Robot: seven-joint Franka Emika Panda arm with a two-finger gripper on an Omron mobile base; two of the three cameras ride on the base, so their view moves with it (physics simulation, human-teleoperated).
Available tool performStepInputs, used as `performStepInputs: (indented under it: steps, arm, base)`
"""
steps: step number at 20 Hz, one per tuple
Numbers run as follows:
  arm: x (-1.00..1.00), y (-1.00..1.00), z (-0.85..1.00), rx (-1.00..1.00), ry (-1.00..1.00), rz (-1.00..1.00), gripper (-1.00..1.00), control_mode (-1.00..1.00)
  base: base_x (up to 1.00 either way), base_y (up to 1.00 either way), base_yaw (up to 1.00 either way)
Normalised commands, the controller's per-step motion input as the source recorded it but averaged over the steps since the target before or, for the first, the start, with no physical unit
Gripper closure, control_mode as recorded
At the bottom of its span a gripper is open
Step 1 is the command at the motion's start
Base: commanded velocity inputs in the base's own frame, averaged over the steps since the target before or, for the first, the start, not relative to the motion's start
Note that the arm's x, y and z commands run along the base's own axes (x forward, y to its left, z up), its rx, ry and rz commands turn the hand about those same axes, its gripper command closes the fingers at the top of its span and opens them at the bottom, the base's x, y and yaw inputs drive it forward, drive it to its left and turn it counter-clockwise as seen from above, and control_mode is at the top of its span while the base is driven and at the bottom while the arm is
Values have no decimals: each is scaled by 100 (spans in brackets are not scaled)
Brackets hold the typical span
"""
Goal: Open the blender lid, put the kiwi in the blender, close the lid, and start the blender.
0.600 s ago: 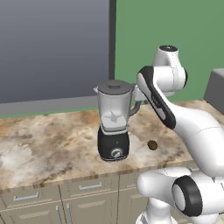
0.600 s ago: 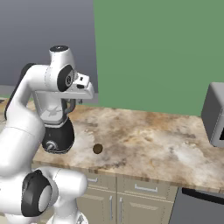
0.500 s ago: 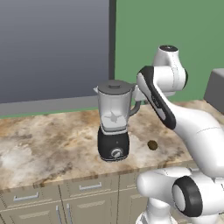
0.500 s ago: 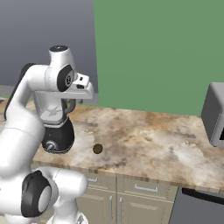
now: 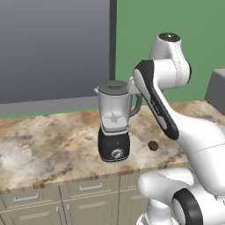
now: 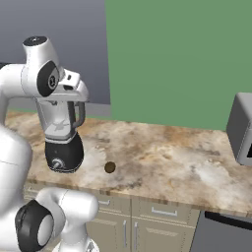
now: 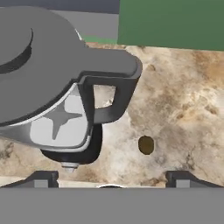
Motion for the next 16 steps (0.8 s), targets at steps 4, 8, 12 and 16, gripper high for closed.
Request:
performStepInputs:
  steps: [4,8,12,16]
  arm:
    - [12,68,77,0,0,0,-100,-100]
    - [51,79,16,0,2,0,-100,-100]
    - [45,40,-4,0,3,1,-100,-100]
    - [26,12,-18,0,3,2,-100,-100]
  base:
    - [0,0,0]
    - [0,0,0]
    - [0,0,0]
    - [0,0,0]
